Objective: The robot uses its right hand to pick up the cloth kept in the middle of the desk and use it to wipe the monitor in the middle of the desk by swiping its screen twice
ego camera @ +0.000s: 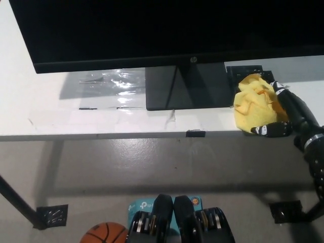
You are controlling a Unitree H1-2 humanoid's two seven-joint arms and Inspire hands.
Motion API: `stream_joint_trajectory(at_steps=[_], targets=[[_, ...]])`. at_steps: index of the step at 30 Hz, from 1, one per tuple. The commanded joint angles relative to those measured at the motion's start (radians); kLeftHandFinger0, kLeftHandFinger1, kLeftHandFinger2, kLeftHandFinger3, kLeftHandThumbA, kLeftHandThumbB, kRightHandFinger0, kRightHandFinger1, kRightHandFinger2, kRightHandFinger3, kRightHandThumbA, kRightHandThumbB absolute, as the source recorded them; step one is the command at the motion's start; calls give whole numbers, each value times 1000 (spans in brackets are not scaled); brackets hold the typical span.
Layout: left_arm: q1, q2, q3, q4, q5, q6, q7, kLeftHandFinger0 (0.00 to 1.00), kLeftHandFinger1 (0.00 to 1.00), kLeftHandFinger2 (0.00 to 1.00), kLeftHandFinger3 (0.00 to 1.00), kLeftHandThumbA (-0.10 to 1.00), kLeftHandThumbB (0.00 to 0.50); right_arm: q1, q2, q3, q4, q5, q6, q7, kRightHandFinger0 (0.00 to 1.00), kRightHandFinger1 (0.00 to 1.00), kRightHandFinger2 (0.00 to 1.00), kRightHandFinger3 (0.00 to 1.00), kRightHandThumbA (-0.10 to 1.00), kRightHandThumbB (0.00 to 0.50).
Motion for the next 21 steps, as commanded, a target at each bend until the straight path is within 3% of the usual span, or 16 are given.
stream_joint_trajectory(at_steps=[1,4,6,8,9,10,11,15,16,17,18,19,21], targets=[[8,25,11,-13,14,-19,-1,553,573,718,922,155,18,-90,-26,-4,102,-27,-56,-23,1000,1000,1000,1000,925,188],[6,25,14,-9,10,-34,1,536,563,705,914,153,16,-120,-21,-11,169,-19,-87,-41,1000,1000,1000,1000,827,136],[7,27,14,-14,13,-30,0,543,569,705,914,168,20,-131,-19,-11,192,-14,-123,-48,1000,1000,1000,1000,776,48],[10,25,15,-18,16,-27,2,547,572,711,922,187,18,-135,-12,-24,205,7,-161,-56,980,1000,1000,1000,626,0],[14,22,16,-27,16,-13,2,546,571,716,939,207,12,-140,-11,-18,221,3,-229,-80,691,803,931,1000,528,0],[15,22,16,-29,18,-11,3,545,571,717,945,209,5,-138,-9,-21,219,6,-248,-87,512,596,738,1000,499,0],[17,22,14,-42,23,2,1,555,582,728,959,216,0,-131,0,-30,212,20,-287,-101,248,316,498,1000,442,0],[18,23,13,-54,23,19,-6,557,587,744,972,252,0,-120,8,-21,184,-6,-299,-116,0,1,191,954,325,0],[16,23,12,-56,24,34,-10,562,598,760,983,282,0,-119,11,-14,190,-17,-315,-127,0,0,119,935,268,0],[18,22,14,-63,21,40,-11,547,592,765,982,346,0,-114,14,-9,182,-23,-322,-130,0,0,6,904,133,0],[18,23,14,-61,22,38,-11,543,588,769,985,373,0,-110,17,-6,172,-28,-319,-130,0,0,0,869,-35,0],[14,23,14,-52,20,29,-10,536,584,770,979,393,0,-111,21,-3,176,-41,-335,-147,0,0,0,795,-97,0],[13,20,19,-43,12,13,-6,523,574,763,967,401,0,-114,25,-2,182,-49,-338,-152,0,4,50,658,-100,0]])
